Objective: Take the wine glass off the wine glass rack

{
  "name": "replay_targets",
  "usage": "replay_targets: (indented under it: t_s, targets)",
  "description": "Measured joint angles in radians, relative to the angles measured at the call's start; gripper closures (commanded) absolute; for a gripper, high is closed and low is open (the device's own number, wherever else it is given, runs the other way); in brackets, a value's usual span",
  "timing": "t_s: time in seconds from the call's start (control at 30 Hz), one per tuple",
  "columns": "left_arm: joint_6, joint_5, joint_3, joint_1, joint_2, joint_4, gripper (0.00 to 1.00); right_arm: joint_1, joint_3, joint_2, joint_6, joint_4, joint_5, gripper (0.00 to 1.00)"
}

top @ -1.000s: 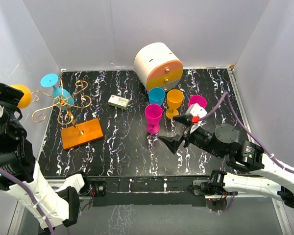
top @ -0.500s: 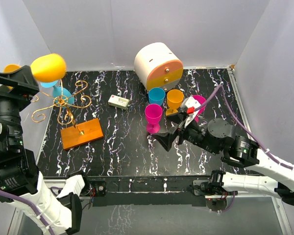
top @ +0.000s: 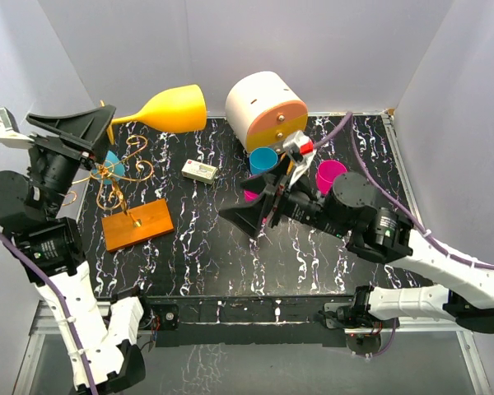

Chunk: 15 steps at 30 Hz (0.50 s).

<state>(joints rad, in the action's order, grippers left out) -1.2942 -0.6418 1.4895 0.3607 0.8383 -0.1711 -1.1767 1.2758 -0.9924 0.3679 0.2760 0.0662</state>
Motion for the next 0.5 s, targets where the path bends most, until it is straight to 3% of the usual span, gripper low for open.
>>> replay_targets:
  t_s: [0.1, 0.27, 0.5]
  targets:
    - [-0.117, -0.057, -0.111, 0.0, -0.037, 0.096, 0.44, 0.01, 0.111, -0.071, 0.025, -0.042, -0.04, 0.02]
    - [-0.222, -0.119, -0.154, 0.0, -0.072, 0.179, 0.44, 0.056, 0.255, -0.144, 0.065, -0.091, -0.084, 0.02]
    - [-0.301, -0.168, -0.212, 0.0, -0.154, 0.249, 0.44, 0.252, 0.312, -0.185, 0.206, -0.128, -0.193, 0.06]
